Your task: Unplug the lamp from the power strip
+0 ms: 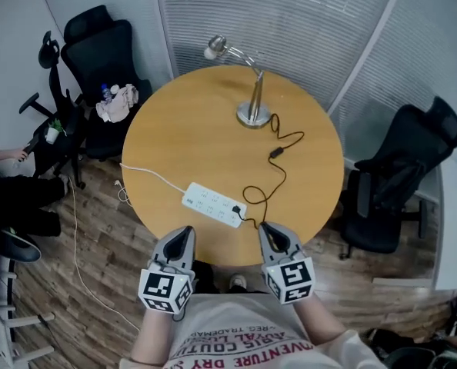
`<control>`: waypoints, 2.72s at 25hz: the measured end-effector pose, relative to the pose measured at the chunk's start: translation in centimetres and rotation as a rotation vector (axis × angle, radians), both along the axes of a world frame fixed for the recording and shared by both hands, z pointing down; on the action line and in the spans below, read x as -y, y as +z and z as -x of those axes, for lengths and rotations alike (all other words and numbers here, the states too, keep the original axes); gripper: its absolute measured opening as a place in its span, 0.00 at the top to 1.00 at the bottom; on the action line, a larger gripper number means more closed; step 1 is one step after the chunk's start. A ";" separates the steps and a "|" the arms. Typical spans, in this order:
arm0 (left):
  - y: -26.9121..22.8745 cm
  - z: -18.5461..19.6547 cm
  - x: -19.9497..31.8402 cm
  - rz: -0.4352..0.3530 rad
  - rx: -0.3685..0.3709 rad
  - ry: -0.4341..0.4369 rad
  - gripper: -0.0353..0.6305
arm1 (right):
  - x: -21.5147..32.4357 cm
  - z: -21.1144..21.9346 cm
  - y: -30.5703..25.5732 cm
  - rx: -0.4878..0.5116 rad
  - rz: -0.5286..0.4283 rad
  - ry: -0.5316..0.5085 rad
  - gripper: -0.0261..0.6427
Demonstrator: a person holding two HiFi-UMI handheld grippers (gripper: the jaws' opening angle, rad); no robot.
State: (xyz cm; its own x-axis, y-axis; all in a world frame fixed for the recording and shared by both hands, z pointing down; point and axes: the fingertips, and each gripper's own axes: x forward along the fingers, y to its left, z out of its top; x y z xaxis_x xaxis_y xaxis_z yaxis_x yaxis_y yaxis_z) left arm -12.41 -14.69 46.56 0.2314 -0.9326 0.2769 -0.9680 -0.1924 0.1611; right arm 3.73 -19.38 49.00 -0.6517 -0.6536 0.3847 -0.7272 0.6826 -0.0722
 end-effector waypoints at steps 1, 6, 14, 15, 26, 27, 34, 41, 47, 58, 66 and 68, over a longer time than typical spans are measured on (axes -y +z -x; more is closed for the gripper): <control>0.7 0.1 1.1 0.009 -0.003 0.029 0.91 | 0.5 0.0 0.6 -0.011 0.012 0.021 0.92; 4.5 0.0 6.1 0.083 0.020 0.229 0.91 | 2.8 0.2 3.2 -0.040 0.088 0.158 0.92; 12.3 -1.1 10.5 0.196 0.151 0.530 0.91 | 4.1 2.4 7.3 -0.071 0.220 0.290 0.92; 13.2 -1.4 10.8 0.211 0.166 0.552 0.91 | 4.1 2.5 7.8 -0.073 0.233 0.302 0.92; 23.4 -4.5 11.1 0.416 0.344 0.699 0.91 | 2.5 4.0 12.4 -0.132 0.345 0.210 0.83; 23.7 -4.4 11.4 0.420 0.362 0.692 0.91 | 2.5 4.3 12.7 -0.153 0.347 0.185 0.75; 24.3 -4.3 12.4 0.362 0.416 0.628 0.91 | 3.7 5.5 15.9 -0.379 0.354 0.029 0.65; 24.6 -4.4 12.4 0.401 0.387 0.640 0.91 | 5.5 5.6 19.1 -0.550 0.367 -0.084 0.65; 24.5 -4.4 12.4 0.437 0.350 0.655 0.91 | 5.9 6.0 21.0 -0.653 0.405 -0.219 0.73; 24.6 -4.4 12.5 0.435 0.362 0.651 0.91 | 5.4 6.5 22.2 -0.808 0.420 -0.433 0.81; 24.7 -4.4 12.5 0.434 0.371 0.640 0.91 | 5.5 6.3 21.8 -0.788 0.429 -0.413 0.84; 24.7 -4.5 12.5 0.432 0.374 0.641 0.91 | 5.4 6.2 21.7 -0.799 0.411 -0.418 0.84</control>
